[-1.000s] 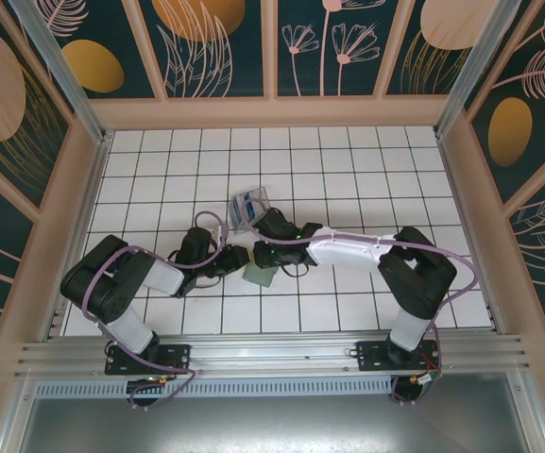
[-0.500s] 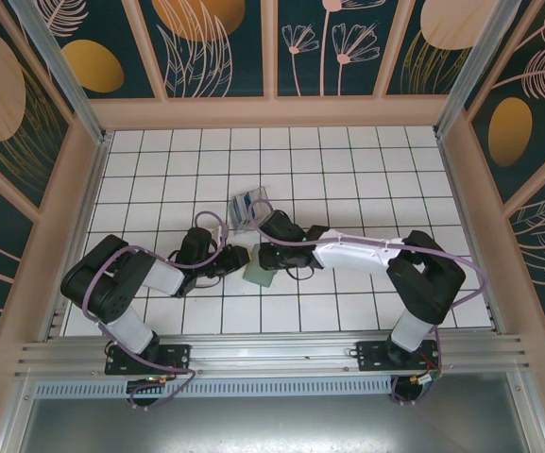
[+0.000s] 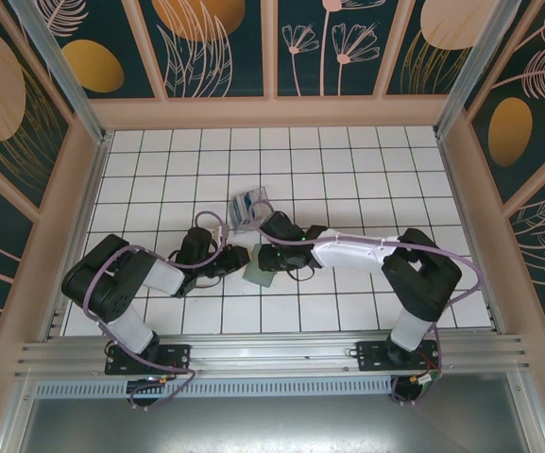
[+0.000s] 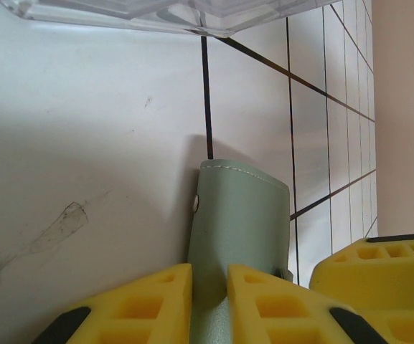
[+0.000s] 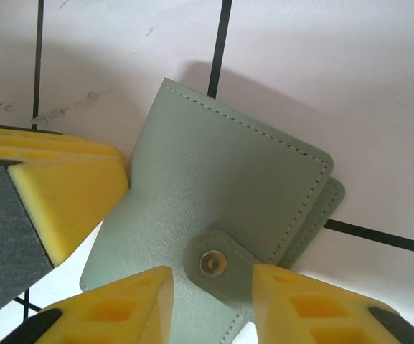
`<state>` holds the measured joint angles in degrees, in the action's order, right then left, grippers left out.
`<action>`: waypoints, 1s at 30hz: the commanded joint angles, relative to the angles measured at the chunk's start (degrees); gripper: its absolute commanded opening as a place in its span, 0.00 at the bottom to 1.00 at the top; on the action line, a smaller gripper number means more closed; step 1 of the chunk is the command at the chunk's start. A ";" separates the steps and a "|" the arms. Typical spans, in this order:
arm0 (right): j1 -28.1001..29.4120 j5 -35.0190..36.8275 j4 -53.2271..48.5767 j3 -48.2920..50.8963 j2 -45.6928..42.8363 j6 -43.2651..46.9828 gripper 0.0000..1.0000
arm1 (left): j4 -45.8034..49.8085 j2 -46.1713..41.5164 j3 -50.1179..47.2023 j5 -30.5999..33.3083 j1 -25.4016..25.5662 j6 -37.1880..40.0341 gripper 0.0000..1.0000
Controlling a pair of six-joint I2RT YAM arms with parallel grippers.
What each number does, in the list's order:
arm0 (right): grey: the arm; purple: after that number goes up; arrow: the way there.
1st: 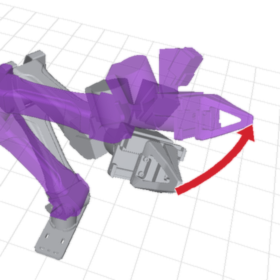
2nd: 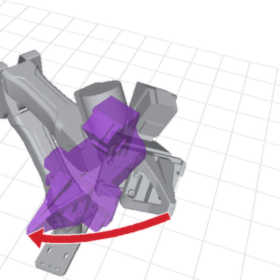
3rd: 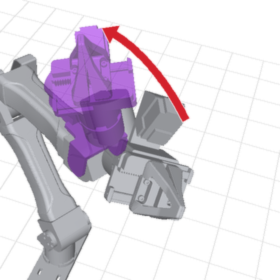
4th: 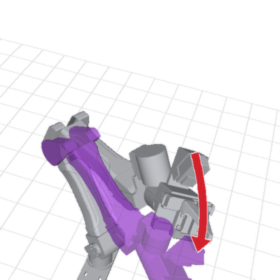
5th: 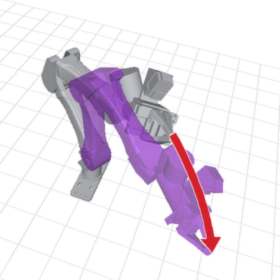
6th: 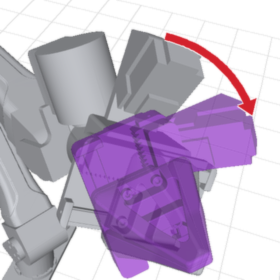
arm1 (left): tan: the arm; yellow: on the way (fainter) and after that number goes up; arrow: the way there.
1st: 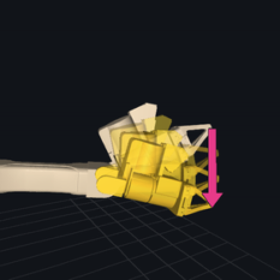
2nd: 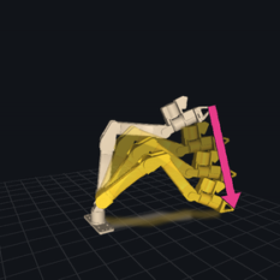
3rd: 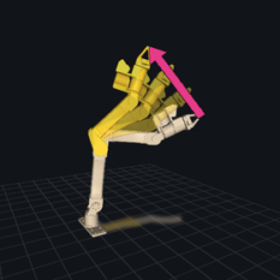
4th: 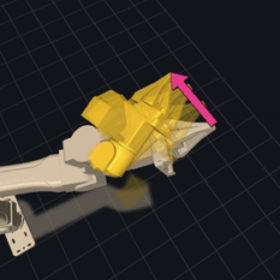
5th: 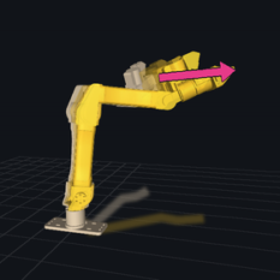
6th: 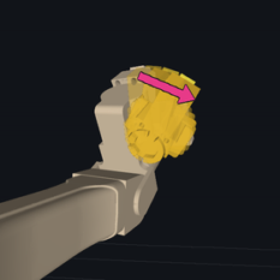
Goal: Put the credit cards into the card holder
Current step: Close the button on the card holder.
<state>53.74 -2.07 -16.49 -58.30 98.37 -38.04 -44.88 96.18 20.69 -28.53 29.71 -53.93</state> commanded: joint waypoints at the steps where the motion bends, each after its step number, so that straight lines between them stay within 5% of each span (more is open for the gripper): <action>1: 0.29 -0.48 -0.87 -1.98 1.97 0.34 0.34 | 9.99 3.78 -1.69 -1.97 2.40 -0.94 0.22; 9: 0.54 0.13 -1.90 -3.57 4.00 0.86 0.36 | 9.73 4.10 -1.68 -2.10 2.44 -0.92 0.22; 15: 0.98 0.91 -1.83 -3.75 4.24 0.86 0.24 | 9.55 3.93 -1.94 -1.99 2.43 -1.01 0.21; 27: 1.02 0.49 0.03 -2.88 2.64 1.44 0.25 | 9.64 4.08 -1.70 -2.12 2.45 -1.02 0.21; 30: 1.02 0.40 0.18 -2.79 2.73 1.57 0.17 | 9.64 4.16 -1.70 -2.09 2.45 -1.07 0.21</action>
<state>54.22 -1.58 -17.06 -60.51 101.45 -37.28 -45.45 96.51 20.69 -28.51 29.93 -54.33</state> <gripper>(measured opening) 0.189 0.215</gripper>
